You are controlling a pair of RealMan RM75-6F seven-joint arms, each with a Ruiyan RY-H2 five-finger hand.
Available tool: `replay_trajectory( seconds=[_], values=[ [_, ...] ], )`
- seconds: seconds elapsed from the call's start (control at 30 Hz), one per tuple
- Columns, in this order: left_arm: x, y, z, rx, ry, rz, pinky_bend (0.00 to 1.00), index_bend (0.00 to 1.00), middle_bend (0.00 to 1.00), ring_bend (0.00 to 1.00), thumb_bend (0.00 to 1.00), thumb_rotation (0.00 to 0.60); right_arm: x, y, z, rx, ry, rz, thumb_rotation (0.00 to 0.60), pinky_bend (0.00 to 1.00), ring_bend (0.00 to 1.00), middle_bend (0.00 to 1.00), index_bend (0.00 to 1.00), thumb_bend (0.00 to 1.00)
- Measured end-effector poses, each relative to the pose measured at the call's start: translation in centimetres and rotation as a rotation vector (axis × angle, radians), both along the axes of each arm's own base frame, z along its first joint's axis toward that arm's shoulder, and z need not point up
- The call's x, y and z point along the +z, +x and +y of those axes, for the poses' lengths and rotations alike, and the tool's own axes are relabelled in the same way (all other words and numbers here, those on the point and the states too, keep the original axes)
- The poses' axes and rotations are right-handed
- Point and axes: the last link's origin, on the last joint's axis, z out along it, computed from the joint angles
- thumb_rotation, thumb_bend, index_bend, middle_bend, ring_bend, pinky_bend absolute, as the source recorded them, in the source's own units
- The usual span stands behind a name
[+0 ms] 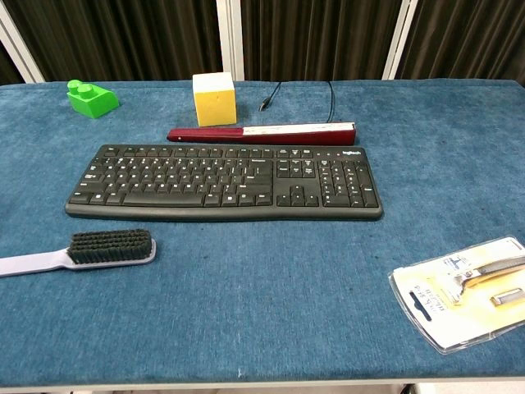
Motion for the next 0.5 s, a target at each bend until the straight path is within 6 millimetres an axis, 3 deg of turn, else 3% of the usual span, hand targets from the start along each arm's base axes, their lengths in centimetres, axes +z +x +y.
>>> replay_trajectory(
  seconds=[0.17, 0.27, 0.33, 0.4, 0.5],
  values=[
    [0.1, 0.1, 0.1, -0.005, 0.000, 0.002, 0.00, 0.09, 0.04, 0.00, 0.16, 0.600, -0.3, 0.4, -0.4, 0.008, 0.014, 0.011, 0.271, 0.01, 0.00, 0.00, 0.00, 0.12],
    [0.1, 0.2, 0.2, -0.009, -0.001, 0.004, 0.00, 0.09, 0.04, 0.00, 0.16, 0.600, -0.7, 1.1, -1.1, 0.028, 0.029, 0.030, 0.293, 0.18, 0.09, 0.11, 0.00, 0.14],
    [0.1, 0.3, 0.3, -0.015, 0.000, 0.002, 0.00, 0.09, 0.04, 0.00, 0.16, 0.600, -1.0, 1.8, -1.8, 0.048, 0.049, 0.039, 0.304, 0.44, 0.33, 0.27, 0.00, 0.25],
    [0.1, 0.4, 0.4, -0.021, 0.004, 0.000, 0.00, 0.09, 0.04, 0.00, 0.16, 0.600, -1.7, 2.9, -2.8, 0.074, 0.084, 0.053, 0.302, 0.63, 0.53, 0.42, 0.00, 0.37],
    [0.1, 0.5, 0.4, -0.024, 0.004, 0.002, 0.00, 0.09, 0.04, 0.00, 0.16, 0.600, -3.0, 4.4, -4.4, 0.102, 0.157, 0.079, 0.299, 0.80, 0.78, 0.65, 0.00, 0.61]
  ],
)
